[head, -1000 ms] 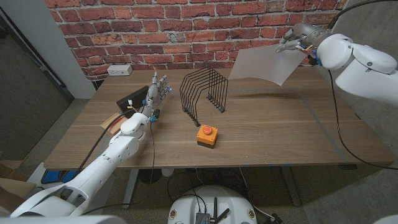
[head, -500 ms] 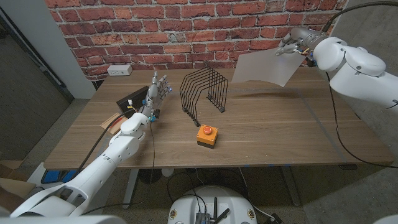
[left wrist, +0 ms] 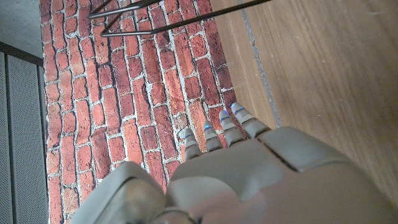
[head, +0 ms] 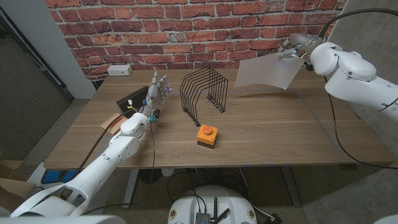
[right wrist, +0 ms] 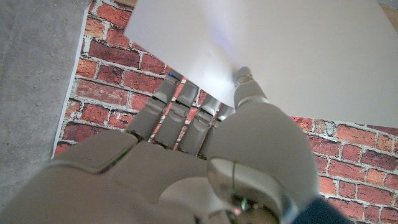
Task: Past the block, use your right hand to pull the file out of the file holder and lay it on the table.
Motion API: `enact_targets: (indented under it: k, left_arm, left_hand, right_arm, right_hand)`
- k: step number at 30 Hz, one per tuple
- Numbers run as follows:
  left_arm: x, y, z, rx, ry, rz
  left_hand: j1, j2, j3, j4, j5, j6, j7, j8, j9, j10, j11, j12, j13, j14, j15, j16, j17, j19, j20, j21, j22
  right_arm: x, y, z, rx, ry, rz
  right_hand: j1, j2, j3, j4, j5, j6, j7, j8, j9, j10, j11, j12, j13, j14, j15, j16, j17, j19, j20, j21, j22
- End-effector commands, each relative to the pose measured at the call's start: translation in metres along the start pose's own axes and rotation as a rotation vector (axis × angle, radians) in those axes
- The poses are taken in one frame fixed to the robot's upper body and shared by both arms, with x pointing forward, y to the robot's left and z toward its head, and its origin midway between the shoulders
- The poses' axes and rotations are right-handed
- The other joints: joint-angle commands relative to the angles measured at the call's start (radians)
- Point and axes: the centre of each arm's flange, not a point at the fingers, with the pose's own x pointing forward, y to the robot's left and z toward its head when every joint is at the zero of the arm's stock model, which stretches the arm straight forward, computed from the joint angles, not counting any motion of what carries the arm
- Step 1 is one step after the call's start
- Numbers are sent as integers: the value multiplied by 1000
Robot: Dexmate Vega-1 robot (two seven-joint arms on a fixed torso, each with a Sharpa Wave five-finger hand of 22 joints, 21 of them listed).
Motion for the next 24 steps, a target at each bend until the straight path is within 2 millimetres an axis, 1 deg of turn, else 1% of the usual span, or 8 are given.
enact_targets:
  k: [1, 5, 15, 24]
  left_arm:
    - [0, 0, 0, 0, 0, 0]
    - [0, 0, 0, 0, 0, 0]
    - [0, 0, 0, 0, 0, 0]
    - [0, 0, 0, 0, 0, 0]
  left_hand:
    - [-4, 11, -3, 1, 2, 0, -6, 6, 3, -1, -6, 7, 3, 9, -1, 7, 3, 9, -1, 8, 6]
    - [-4, 11, -4, 1, 2, -1, -6, 6, 3, 0, -9, 7, 3, 9, -1, 7, 3, 8, -2, 8, 6]
    - [-4, 11, -4, 1, 2, -1, -6, 6, 3, 0, -6, 7, 3, 9, -1, 7, 3, 8, -1, 8, 6]
    - [-4, 11, -4, 1, 2, 0, -6, 6, 3, -2, -6, 7, 3, 9, -2, 7, 3, 9, -1, 8, 6]
  right_arm:
    - [6, 17, -8, -27, 6, -18]
    - [8, 24, -10, -40, -3, -27]
    - [13, 33, -17, -32, -2, -27]
    - [19, 46, -21, -49, -1, -45]
  right_hand:
    - [-3, -2, -2, 3, 0, 10, 0, -7, 4, -2, 0, 5, 5, -7, -95, 4, 4, -6, -135, 4, -1]
    - [-6, -3, -2, 3, 0, 12, -2, -6, 3, -1, 0, 6, 5, -8, -93, 4, 4, -6, -135, 4, -1]
    - [-11, -5, -4, 4, 0, 12, -4, -7, 3, -3, -1, 4, 4, -9, -92, 2, 3, -6, -136, 4, -2]
    - [-13, -6, -4, 3, 0, 11, -4, -8, 3, -3, -1, 4, 4, -10, -93, 2, 3, -6, -136, 4, -2]
